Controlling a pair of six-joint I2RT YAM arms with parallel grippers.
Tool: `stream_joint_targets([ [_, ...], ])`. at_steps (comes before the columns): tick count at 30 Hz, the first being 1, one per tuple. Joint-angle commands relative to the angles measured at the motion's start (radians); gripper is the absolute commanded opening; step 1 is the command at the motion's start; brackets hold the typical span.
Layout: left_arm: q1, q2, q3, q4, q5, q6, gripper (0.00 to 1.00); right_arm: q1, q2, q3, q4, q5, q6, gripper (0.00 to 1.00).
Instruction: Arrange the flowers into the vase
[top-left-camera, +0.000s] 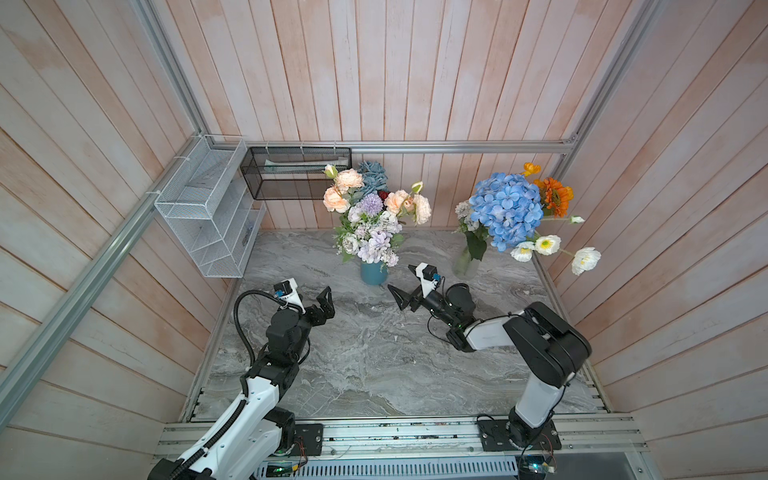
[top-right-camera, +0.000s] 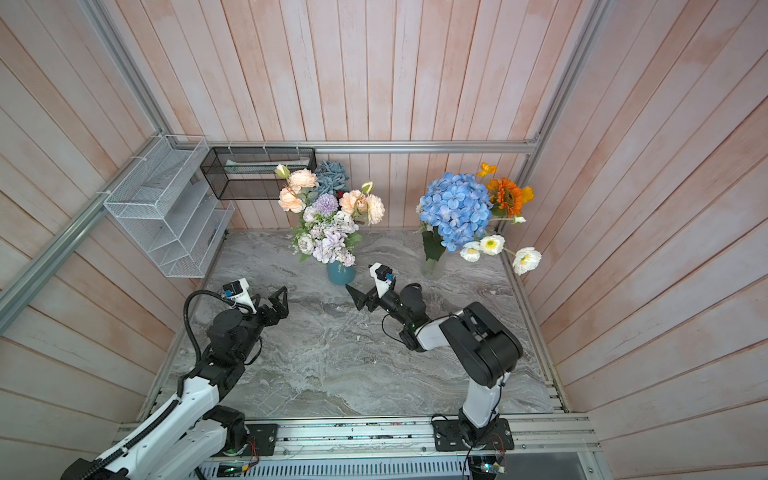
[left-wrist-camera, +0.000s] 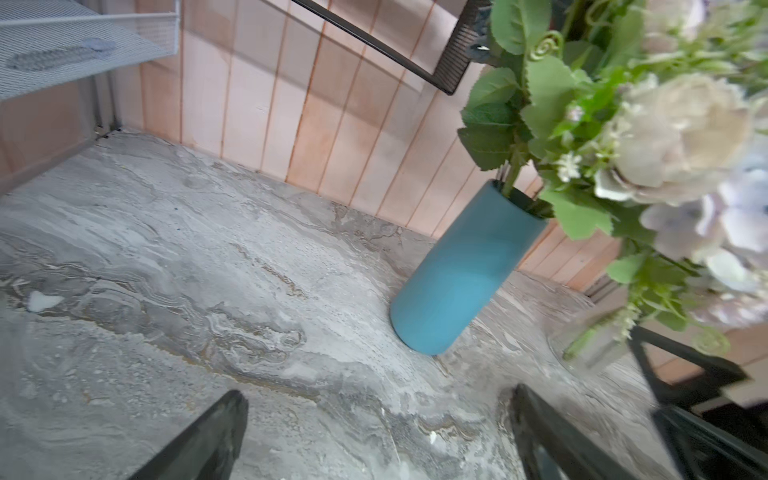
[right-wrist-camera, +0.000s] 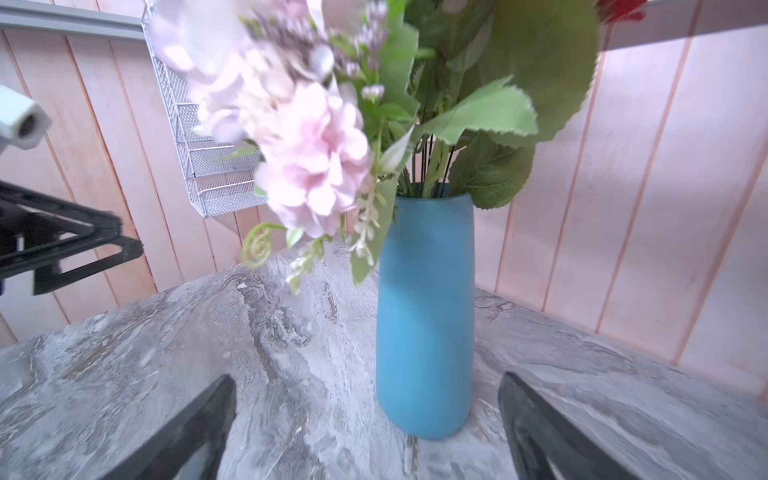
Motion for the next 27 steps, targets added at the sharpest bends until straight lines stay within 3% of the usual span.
stream_joint_targets([
  [1,0.049,0.025,0.037,-0.002,-0.037,0.067,1.00,-0.012,-0.177,-0.061,-0.231,0.131,-0.031,0.98],
  [4,0.101,0.063,0.036,0.008,-0.073,0.093,1.00,-0.043,-0.337,-0.104,-0.477,0.231,-0.096,0.98],
  [6,0.126,0.093,0.021,0.039,-0.107,0.097,1.00,-0.072,-0.425,-0.149,-0.548,0.286,-0.128,0.98],
  [10,0.140,0.165,0.005,0.116,-0.190,0.140,1.00,-0.165,-0.567,-0.253,-0.584,0.368,-0.143,0.98],
  [15,0.142,0.255,-0.010,0.229,-0.233,0.231,1.00,-0.318,-0.611,-0.306,-0.563,0.462,-0.087,0.98],
  [18,0.144,0.315,-0.027,0.310,-0.241,0.277,1.00,-0.388,-0.586,-0.343,-0.470,0.484,-0.124,0.98],
  [23,0.148,0.450,-0.042,0.462,-0.202,0.344,1.00,-0.554,-0.421,-0.388,-0.263,0.330,-0.113,0.98],
  [27,0.159,0.534,-0.039,0.587,-0.108,0.417,1.00,-0.597,-0.294,-0.397,-0.089,0.303,-0.120,0.98],
])
